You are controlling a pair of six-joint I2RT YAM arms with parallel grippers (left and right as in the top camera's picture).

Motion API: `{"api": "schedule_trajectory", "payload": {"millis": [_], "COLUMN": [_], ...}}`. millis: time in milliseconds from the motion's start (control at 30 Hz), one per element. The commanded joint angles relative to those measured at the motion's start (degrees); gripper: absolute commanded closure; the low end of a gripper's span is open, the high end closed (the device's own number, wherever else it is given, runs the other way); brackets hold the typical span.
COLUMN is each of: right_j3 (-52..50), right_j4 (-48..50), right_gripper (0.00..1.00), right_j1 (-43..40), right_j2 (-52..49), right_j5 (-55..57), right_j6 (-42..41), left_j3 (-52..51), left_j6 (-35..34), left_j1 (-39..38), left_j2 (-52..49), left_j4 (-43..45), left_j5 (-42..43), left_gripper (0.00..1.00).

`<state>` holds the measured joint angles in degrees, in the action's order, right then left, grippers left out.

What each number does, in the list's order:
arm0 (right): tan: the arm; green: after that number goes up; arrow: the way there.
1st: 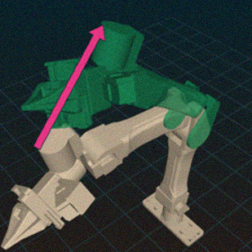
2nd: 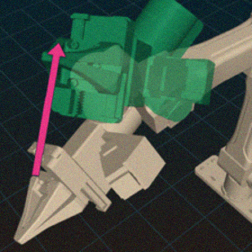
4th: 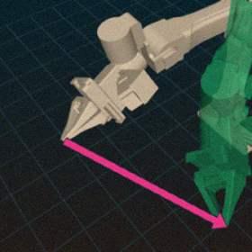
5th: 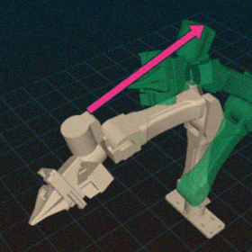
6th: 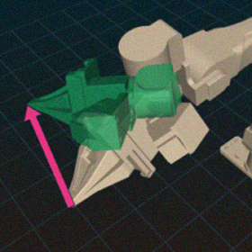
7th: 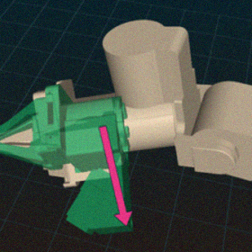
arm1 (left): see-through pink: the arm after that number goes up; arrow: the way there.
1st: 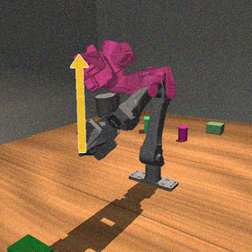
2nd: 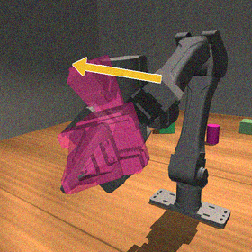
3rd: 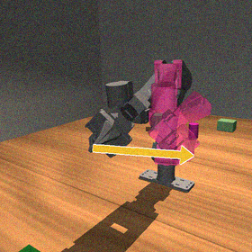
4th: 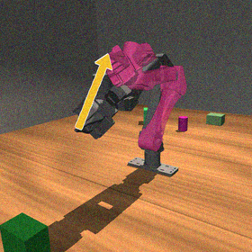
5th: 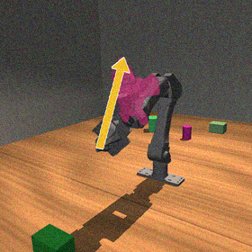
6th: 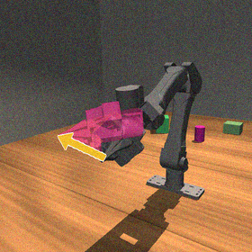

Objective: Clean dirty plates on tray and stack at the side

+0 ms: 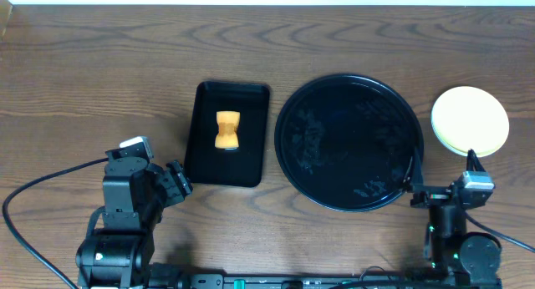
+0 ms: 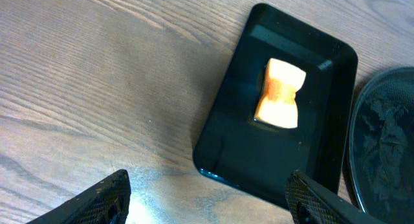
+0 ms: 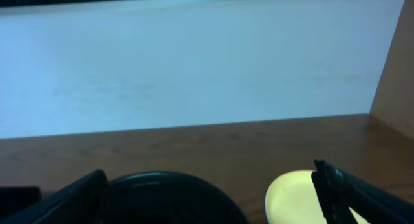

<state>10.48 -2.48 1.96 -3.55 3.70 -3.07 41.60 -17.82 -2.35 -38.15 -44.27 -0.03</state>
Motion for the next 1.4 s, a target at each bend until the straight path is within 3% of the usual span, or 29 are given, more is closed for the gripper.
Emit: {"api": "schedule_trajectory", "payload": {"millis": [0,167,267,1367], "right_j3": [-4.4,-10.3,-10.2,-10.2], "right_j4": [4.4,6.4,-2.1,-1.8], "right_gripper": [0.01,0.01,0.01,0.01], "right_j1": [0.3,0.3,0.2,0.3], "right_j2": [1.5,3.3,3.3,3.1], "right_j5": [0.7,0.3,-2.3,-2.6], "right_j6": [2.1,7.9,6.9,7.0], "left_j3": [-0.2,-0.2,-0.2,-0.2], "left_j6": [-0.1,-0.1,-0.1,0.0], "left_j1": [0.2,0.2,0.2,0.2], "left_j2": [0.0,0.0,0.1,0.1], "left_j4": [0.2,0.2,0.2,0.1], "left_j5": [-0.7,-0.7,-0.7,-0.7], "left_gripper": [0.22,0.22,0.22,0.22]}}
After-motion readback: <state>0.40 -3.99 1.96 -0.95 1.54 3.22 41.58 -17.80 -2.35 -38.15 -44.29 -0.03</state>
